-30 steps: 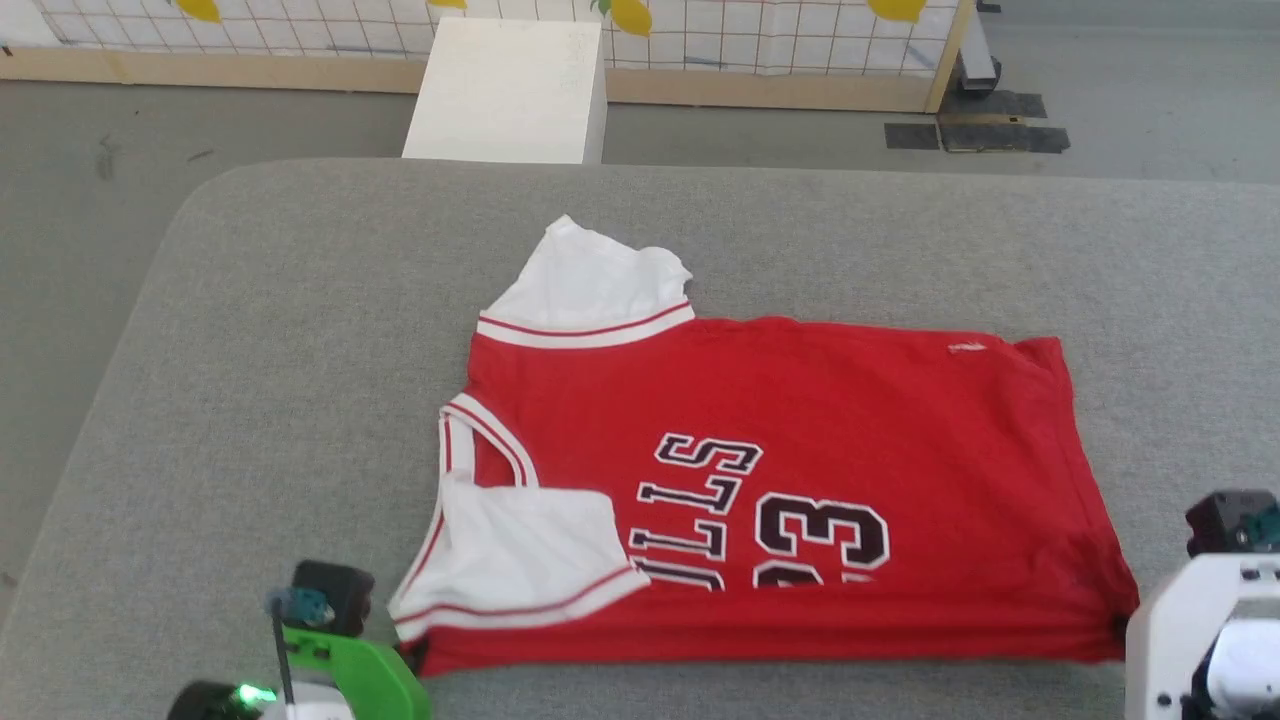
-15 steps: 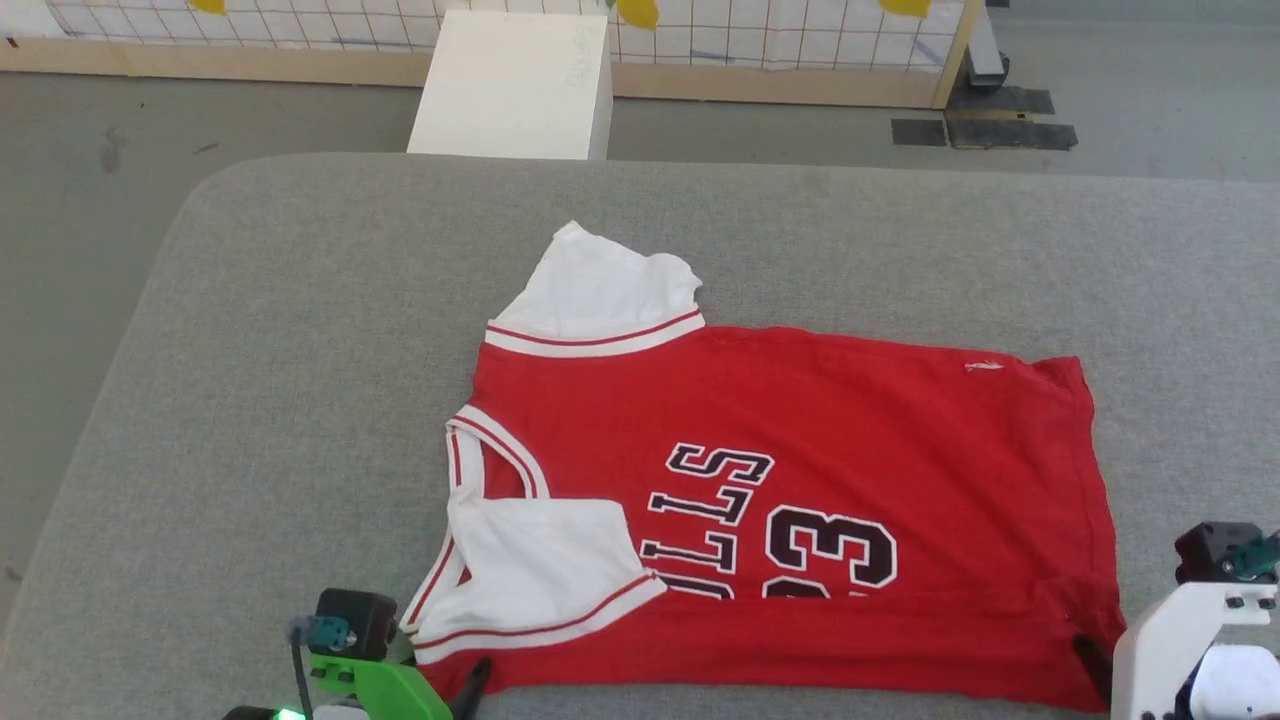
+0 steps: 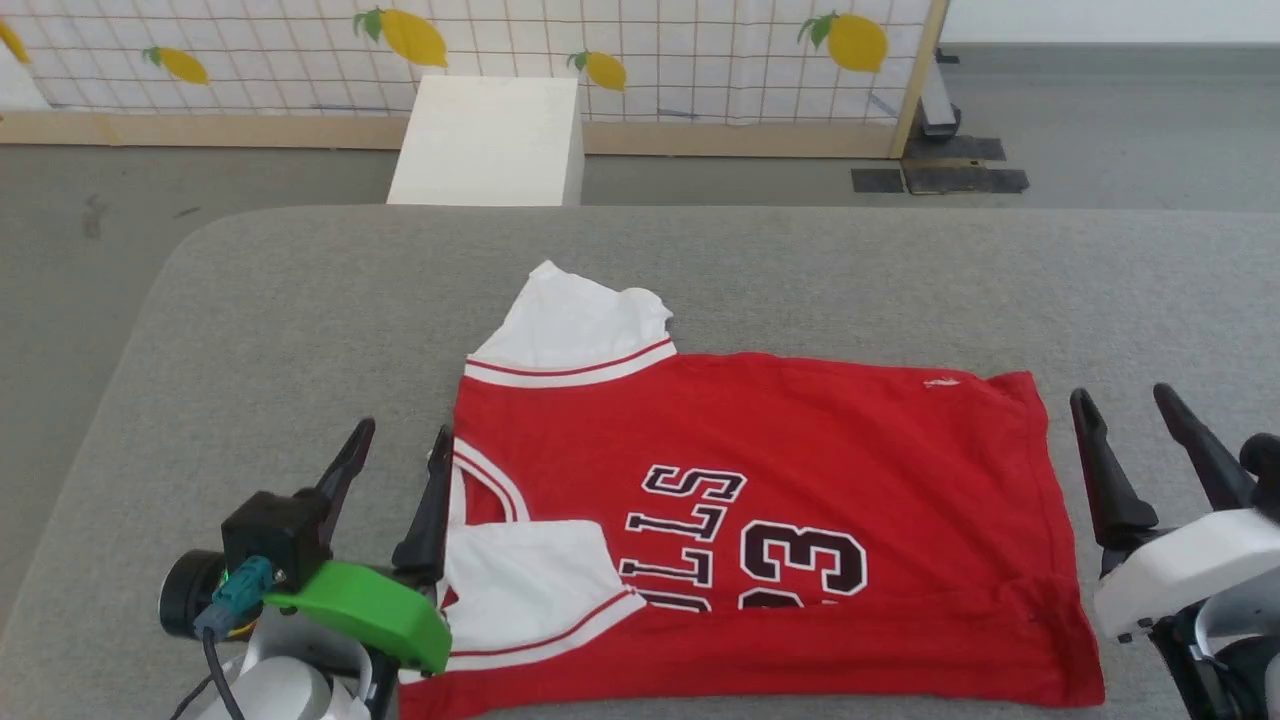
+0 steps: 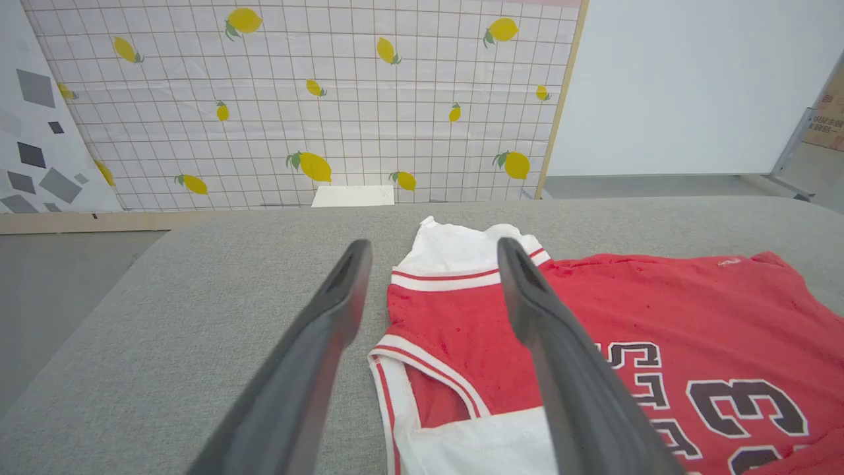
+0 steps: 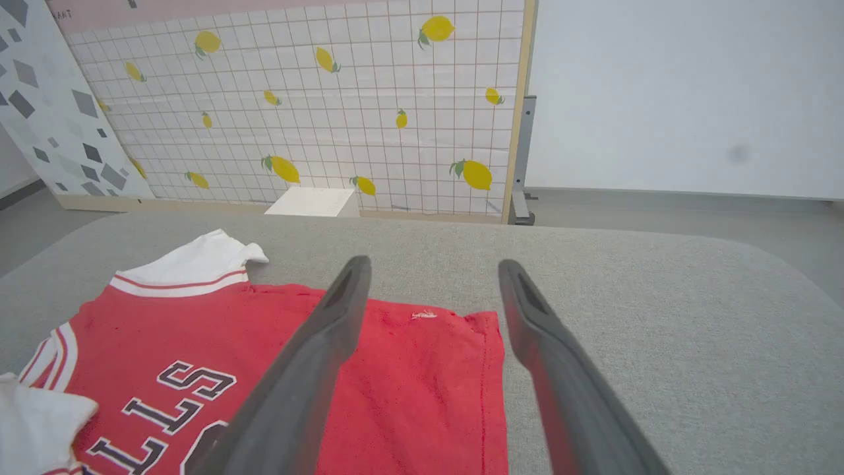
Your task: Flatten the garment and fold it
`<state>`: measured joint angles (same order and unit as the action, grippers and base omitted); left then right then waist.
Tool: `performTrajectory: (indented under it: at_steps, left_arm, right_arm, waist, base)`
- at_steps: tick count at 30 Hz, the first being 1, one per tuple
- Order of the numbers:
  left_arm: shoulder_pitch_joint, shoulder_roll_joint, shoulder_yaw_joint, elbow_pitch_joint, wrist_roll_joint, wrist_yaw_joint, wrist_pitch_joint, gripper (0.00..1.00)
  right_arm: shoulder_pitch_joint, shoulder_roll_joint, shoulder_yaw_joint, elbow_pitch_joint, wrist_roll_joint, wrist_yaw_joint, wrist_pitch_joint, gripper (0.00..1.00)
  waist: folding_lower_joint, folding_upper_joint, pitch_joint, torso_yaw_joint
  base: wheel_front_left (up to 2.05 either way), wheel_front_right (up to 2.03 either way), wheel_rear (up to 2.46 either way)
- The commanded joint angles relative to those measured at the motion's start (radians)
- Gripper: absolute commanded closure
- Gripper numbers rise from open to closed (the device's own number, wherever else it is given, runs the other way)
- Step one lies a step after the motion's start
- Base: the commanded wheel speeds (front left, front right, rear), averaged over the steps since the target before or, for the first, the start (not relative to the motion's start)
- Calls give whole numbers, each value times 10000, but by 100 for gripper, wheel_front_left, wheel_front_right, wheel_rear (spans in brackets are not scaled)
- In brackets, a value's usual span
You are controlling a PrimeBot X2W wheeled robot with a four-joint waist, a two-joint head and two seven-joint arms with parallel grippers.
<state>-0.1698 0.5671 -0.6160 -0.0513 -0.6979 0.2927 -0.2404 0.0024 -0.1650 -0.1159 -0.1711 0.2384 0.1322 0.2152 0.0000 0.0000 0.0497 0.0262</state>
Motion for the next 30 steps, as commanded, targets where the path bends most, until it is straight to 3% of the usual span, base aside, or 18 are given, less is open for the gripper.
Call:
performTrajectory:
  at_steps: [1, 8, 12, 16, 24, 30]
  left_arm:
    - [-163, -118, 108, -43, 185, 39, -87, 0]
    - [-653, -145, 300, 220, 524, -418, -150, 0]
    - [-1713, 210, 210, 527, 604, -876, 684, 0]
    - [-3221, 715, 39, 889, 744, -1547, 2015, 0]
    - [-6566, 1421, -172, 2584, 275, -3310, 5346, 0]
    - [-8301, 1533, -433, 4024, -428, -3830, 8215, 0]
  right_arm:
    - [-40, 62, 59, -37, -77, -15, -382, 0]
    - [-16, 366, 346, 208, -449, -15, -1740, 0]
    - [-218, 587, 254, 243, -490, -15, -1982, 0]
    - [-559, 748, 338, 184, -546, -15, -2105, 0]
    - [-1243, 989, 740, 267, -413, -15, -2509, 0]
    - [-1521, 1091, 1047, 508, -327, -15, -2867, 0]
  waist:
    - [0, 0, 73, -150]
    - [0, 0, 521, -637]
    - [0, 0, 1087, -1015]
    - [0, 0, 1863, -1538]
    - [0, 0, 3409, -2665]
    - [0, 0, 4098, -3278]
  base:
    - [0, 0, 0]
    - [0, 0, 0]
    - [0, 0, 0]
    - [0, 0, 0]
    - [0, 0, 0]
    - [0, 0, 0]
